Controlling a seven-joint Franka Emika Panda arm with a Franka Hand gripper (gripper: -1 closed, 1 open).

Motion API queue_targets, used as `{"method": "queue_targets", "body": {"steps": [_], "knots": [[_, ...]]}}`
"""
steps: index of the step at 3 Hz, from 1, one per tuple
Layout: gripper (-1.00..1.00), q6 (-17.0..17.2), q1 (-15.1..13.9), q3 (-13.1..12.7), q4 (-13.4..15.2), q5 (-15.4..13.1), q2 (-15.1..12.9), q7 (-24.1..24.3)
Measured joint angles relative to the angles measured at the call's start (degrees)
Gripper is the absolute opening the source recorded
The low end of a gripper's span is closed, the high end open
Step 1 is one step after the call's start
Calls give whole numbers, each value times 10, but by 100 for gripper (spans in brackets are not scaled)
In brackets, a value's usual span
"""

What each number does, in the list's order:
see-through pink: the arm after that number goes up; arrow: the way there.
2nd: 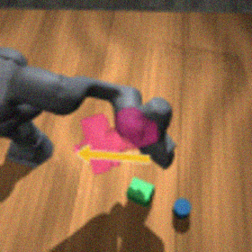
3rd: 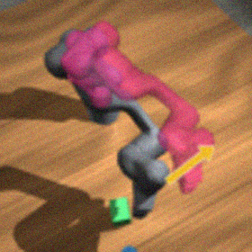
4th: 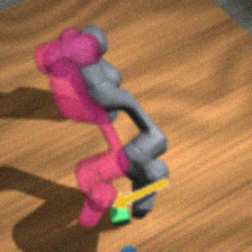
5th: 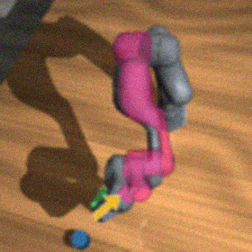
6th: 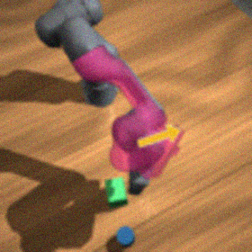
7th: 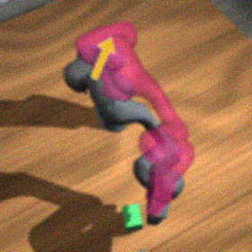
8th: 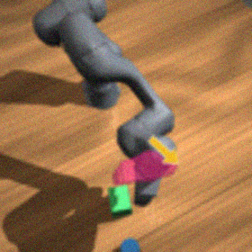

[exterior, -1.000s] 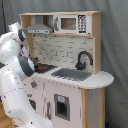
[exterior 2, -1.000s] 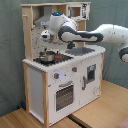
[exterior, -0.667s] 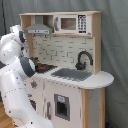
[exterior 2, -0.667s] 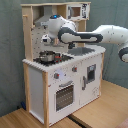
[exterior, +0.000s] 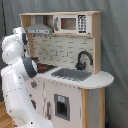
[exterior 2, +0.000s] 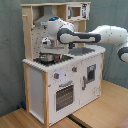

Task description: Play with the kitchen

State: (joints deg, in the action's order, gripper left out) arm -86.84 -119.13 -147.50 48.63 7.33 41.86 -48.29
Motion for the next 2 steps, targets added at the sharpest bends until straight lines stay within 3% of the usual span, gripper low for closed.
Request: {"method": "queue_targets", "body": {"steps": [1,2], "knots": [[-100,1,-1,-1,0,0,0,-1],[-100,45,-4,-4,-16,-2,-9,-22]]}}
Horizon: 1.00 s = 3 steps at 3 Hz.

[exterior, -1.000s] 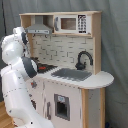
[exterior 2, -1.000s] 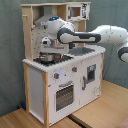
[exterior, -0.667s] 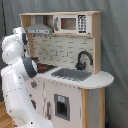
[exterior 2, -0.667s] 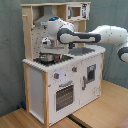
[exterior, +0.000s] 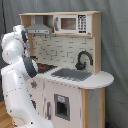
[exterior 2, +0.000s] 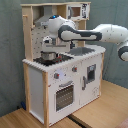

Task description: Play with the kitchen

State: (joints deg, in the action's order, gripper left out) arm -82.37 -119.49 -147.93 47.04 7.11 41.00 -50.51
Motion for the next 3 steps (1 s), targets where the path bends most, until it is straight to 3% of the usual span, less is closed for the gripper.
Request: {"method": "queue_targets", "body": {"steps": [1,2,3], "knots": [[-100,36,18,0,-23,-15,-32,7],[-100,78,17,5,-23,-34,-70,11],[-100,131,16,11,-20,-52,-88,29]]}}
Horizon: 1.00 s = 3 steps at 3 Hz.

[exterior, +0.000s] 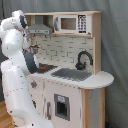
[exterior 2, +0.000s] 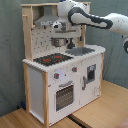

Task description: Play with the kitchen

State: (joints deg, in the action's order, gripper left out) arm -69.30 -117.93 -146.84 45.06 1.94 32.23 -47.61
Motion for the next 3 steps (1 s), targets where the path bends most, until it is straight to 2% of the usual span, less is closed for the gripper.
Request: {"method": "queue_targets", "body": {"steps": [1,2,3], "knots": [[-100,42,-2,4,21,-23,-20,23],[-100,57,-2,5,61,-45,-49,38],[-100,55,2,4,115,-62,-84,57]]}}
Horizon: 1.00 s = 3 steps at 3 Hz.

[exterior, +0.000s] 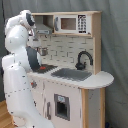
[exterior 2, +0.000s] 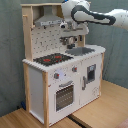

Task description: Play with the kitchen

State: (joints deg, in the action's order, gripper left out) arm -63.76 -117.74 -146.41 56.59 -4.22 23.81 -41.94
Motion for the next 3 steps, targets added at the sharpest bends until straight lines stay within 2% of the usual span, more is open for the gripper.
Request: {"method": "queue_targets", "body": {"steps": [3], "knots": [[-100,-37,35,-7,154,-35,-94,86]]}}
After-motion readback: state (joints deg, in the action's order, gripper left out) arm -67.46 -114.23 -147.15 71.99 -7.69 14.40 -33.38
